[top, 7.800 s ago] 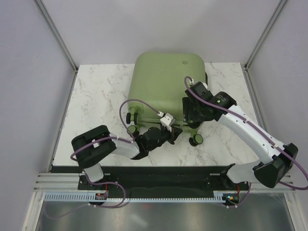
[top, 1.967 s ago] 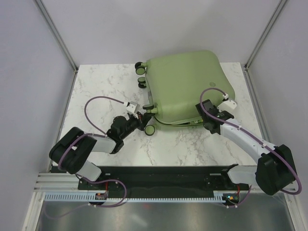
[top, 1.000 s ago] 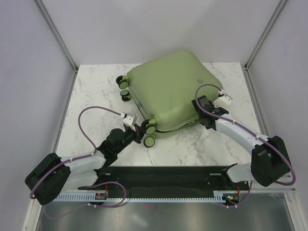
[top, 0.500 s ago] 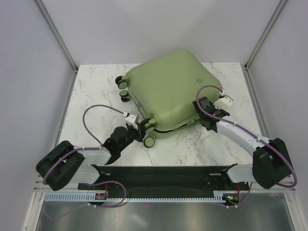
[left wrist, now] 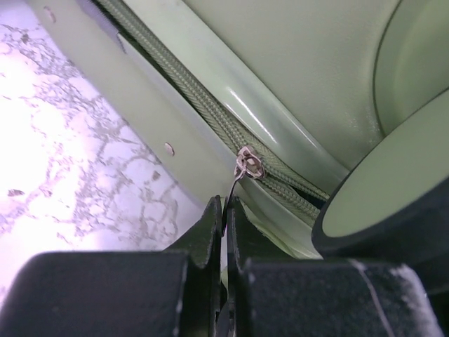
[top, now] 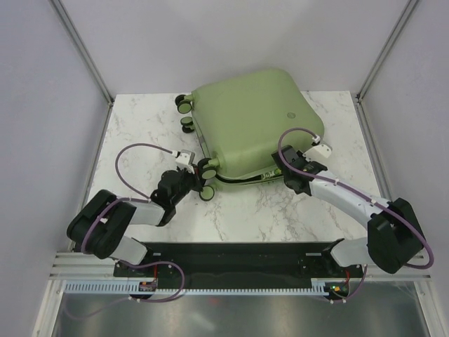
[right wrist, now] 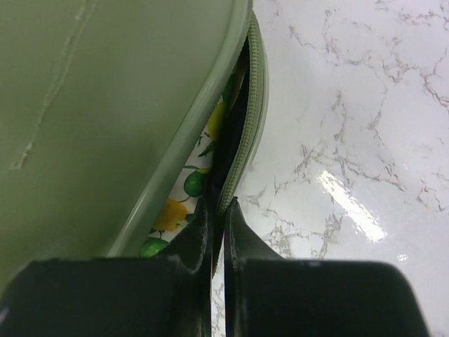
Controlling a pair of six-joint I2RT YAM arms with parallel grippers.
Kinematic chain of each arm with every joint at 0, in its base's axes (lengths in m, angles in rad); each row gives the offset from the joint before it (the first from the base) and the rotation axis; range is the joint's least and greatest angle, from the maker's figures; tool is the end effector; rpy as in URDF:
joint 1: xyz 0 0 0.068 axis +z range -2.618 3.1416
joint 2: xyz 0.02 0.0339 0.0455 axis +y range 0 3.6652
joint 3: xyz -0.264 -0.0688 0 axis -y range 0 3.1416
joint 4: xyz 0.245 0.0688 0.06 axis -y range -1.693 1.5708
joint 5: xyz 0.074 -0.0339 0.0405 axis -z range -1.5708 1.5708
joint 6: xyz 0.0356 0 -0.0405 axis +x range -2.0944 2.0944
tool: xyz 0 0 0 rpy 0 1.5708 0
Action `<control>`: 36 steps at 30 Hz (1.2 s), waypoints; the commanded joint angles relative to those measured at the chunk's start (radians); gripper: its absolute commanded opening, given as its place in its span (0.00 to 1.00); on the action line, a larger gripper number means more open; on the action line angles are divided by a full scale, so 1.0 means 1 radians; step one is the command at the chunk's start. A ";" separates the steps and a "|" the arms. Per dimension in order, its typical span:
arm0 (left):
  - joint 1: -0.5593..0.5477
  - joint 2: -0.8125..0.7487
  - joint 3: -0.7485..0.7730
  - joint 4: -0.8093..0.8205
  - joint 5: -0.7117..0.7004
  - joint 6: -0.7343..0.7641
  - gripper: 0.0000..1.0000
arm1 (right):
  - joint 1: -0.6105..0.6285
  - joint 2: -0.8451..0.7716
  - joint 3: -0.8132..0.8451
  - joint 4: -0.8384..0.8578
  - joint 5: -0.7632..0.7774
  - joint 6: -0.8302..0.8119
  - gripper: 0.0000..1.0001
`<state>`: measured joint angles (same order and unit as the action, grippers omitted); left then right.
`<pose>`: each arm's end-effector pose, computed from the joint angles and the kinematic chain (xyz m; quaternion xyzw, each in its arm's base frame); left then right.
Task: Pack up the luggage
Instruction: Zip the luggage at the center of the board.
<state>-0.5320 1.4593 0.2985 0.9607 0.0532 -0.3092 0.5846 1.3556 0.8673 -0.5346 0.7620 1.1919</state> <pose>0.2151 -0.1288 0.1533 0.1028 0.7673 -0.2771 0.5692 0.2305 0.1230 0.2243 0.3632 0.8227 -0.0309 0.4362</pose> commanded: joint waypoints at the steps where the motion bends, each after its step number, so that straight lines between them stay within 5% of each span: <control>1: 0.039 0.038 0.117 0.124 0.112 0.050 0.02 | 0.119 0.059 0.045 0.067 -0.351 -0.017 0.00; 6: 0.136 0.142 0.203 0.171 0.270 0.012 0.02 | 0.123 0.070 0.104 -0.008 -0.322 -0.161 0.05; 7: 0.159 0.154 0.221 0.170 0.313 0.004 0.02 | 0.121 0.068 0.139 -0.028 -0.316 -0.201 0.30; 10: 0.191 0.194 0.286 0.138 0.346 -0.011 0.02 | 0.119 0.053 0.229 -0.131 -0.306 -0.366 0.63; 11: 0.201 0.200 0.303 0.121 0.358 -0.011 0.02 | 0.118 0.042 0.249 -0.169 -0.317 -0.415 0.67; 18: 0.253 0.233 0.430 -0.054 0.385 0.008 0.02 | 0.112 -0.125 0.349 -0.284 -0.362 -0.650 0.78; 24: 0.268 0.220 0.493 -0.172 0.398 0.051 0.02 | -0.244 -0.164 0.443 -0.222 -0.375 -0.759 0.81; 28: 0.268 0.216 0.510 -0.240 0.402 0.070 0.02 | -0.511 -0.051 0.463 0.049 -0.498 -0.781 0.80; 36: 0.283 0.245 0.547 -0.301 0.425 0.110 0.02 | -0.707 0.335 0.565 0.335 -0.760 -0.724 0.80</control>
<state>-0.2565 1.7081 0.7635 0.5854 0.5049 -0.2550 -0.0814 1.6043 1.3792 -0.3466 0.1562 0.4534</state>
